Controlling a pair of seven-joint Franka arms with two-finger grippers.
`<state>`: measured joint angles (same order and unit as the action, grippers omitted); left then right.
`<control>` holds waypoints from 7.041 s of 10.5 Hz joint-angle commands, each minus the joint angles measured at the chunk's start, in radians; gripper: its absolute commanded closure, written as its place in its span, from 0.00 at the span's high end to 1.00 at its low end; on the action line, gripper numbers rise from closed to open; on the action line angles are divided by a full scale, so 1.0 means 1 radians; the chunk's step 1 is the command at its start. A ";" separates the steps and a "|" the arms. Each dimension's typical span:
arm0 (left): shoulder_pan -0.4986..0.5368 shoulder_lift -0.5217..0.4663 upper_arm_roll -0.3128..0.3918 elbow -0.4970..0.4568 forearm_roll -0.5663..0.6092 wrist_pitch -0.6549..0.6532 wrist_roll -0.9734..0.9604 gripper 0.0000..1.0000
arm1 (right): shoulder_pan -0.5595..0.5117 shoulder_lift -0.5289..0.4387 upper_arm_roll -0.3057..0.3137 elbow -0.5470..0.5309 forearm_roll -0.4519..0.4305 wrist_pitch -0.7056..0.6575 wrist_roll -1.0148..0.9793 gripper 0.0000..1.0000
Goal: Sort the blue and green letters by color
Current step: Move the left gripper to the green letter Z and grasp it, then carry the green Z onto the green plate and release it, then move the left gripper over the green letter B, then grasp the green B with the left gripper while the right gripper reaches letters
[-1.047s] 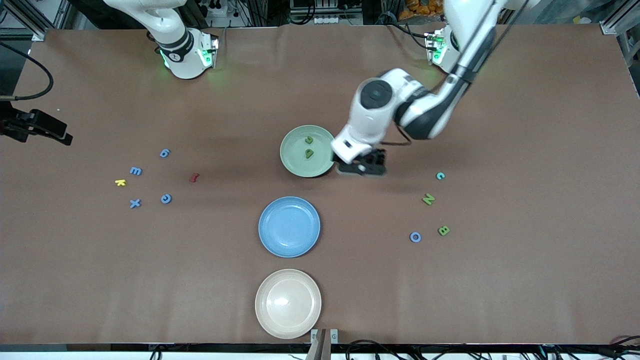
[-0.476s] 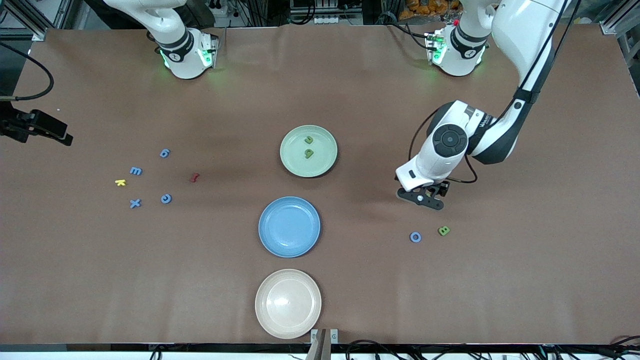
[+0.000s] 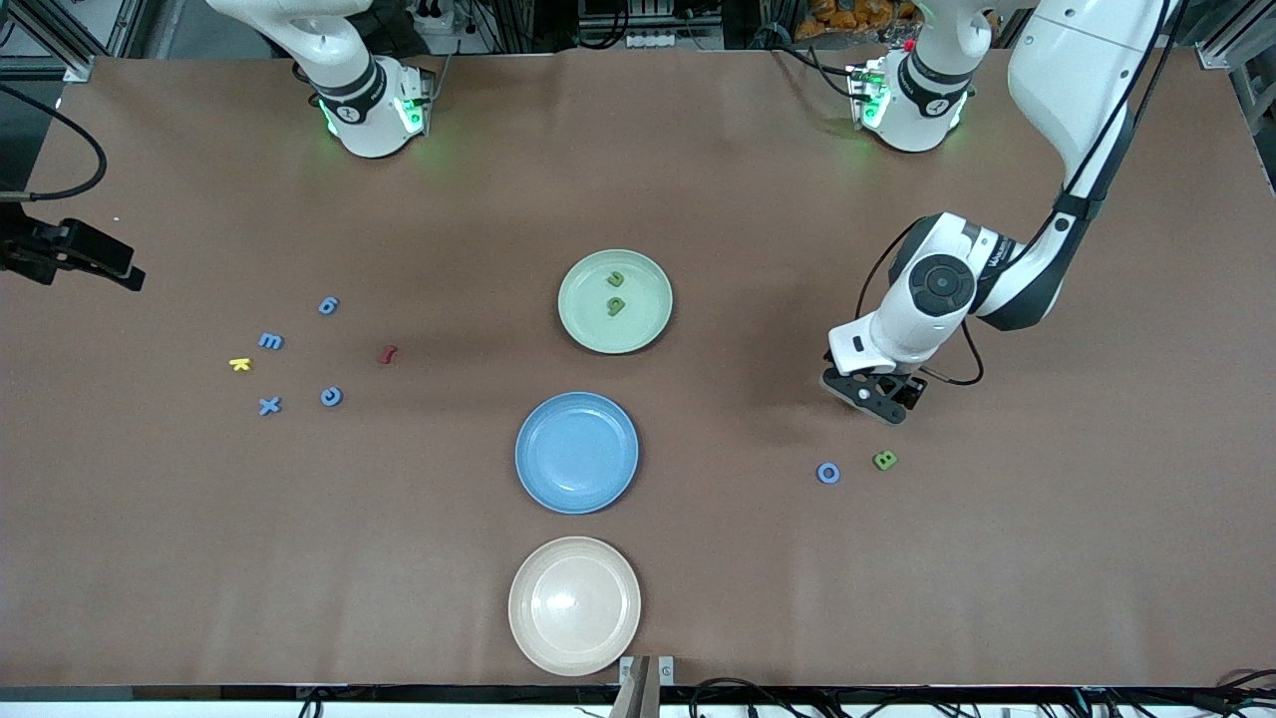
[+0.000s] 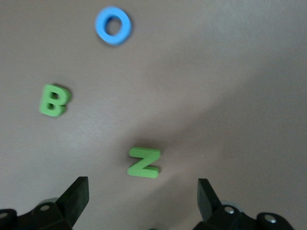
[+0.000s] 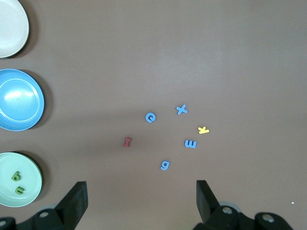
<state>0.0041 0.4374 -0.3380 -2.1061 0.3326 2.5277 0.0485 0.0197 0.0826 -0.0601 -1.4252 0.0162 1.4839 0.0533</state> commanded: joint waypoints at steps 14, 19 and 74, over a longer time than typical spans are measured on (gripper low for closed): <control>0.010 0.118 0.031 0.026 0.025 0.129 0.103 0.29 | -0.007 0.000 0.006 -0.005 -0.013 -0.001 0.002 1.00; -0.074 0.074 -0.027 0.029 0.022 0.125 -0.178 0.00 | -0.012 0.002 0.006 -0.003 -0.013 0.001 0.002 1.00; 0.068 0.290 -0.001 0.371 -0.052 -0.047 0.182 0.00 | -0.098 0.031 -0.001 -1.110 -0.029 1.078 0.597 1.00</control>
<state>0.0795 0.7418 -0.3124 -1.7248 0.2990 2.5236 0.3309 -0.0848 0.1208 -0.0670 -2.4876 -0.0015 2.5131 0.5941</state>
